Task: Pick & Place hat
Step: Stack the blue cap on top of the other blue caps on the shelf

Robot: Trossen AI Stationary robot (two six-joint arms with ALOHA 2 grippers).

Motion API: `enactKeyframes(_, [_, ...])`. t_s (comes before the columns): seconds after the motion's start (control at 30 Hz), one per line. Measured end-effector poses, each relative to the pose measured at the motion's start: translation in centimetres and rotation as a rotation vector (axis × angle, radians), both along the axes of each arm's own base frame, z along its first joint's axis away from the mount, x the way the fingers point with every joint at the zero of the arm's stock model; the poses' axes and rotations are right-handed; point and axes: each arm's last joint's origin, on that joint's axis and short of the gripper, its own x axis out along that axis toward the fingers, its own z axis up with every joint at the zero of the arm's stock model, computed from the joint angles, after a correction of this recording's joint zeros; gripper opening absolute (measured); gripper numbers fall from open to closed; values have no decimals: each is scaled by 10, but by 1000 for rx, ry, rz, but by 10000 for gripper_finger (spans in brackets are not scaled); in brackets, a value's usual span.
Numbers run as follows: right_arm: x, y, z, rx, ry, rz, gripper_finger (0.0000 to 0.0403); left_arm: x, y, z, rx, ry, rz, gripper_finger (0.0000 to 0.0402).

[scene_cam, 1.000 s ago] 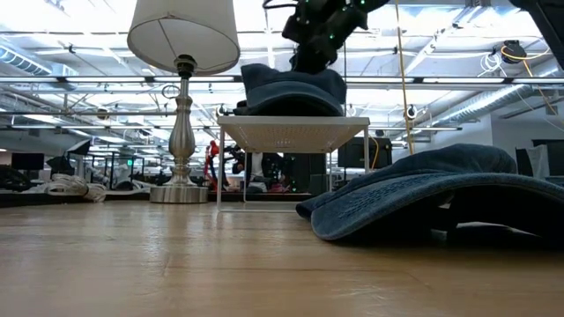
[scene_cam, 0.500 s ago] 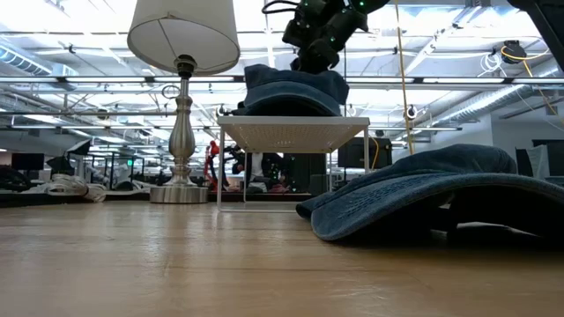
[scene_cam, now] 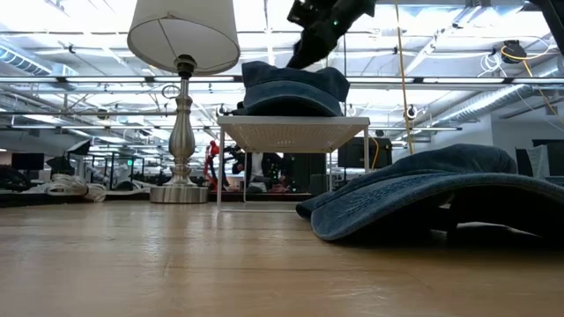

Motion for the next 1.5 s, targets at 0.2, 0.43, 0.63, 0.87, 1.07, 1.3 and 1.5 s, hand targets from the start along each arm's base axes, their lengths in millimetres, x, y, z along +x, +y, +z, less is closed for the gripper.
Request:
enactKeyframes(0.2, [-10, 6, 19, 32, -80, -42, 284, 0, 0, 0, 5, -1, -7, 209])
enactKeyframes(0.43, [-24, 29, 47, 129, -171, -95, 290, 0, 0, 0, 21, -4, -28, 209])
enactKeyframes(0.63, [-38, 57, 70, 202, -247, -125, 283, 0, 0, 0, 49, -9, -68, 209])
enactKeyframes(0.87, [-46, 86, 80, 354, -283, -352, 274, 0, 0, 0, 46, -9, -64, 209])
enactKeyframes(1.07, [-40, 126, 70, 439, -165, -303, 274, 0, 0, 0, 64, -17, -53, 209])
enactKeyframes(1.3, [-31, 178, 64, 341, -186, -266, 274, -4, -24, 8, 296, -203, -53, 209])
enactKeyframes(1.5, [-34, 211, 67, 341, -225, -297, 274, -6, -52, 6, 397, -295, -26, 209])
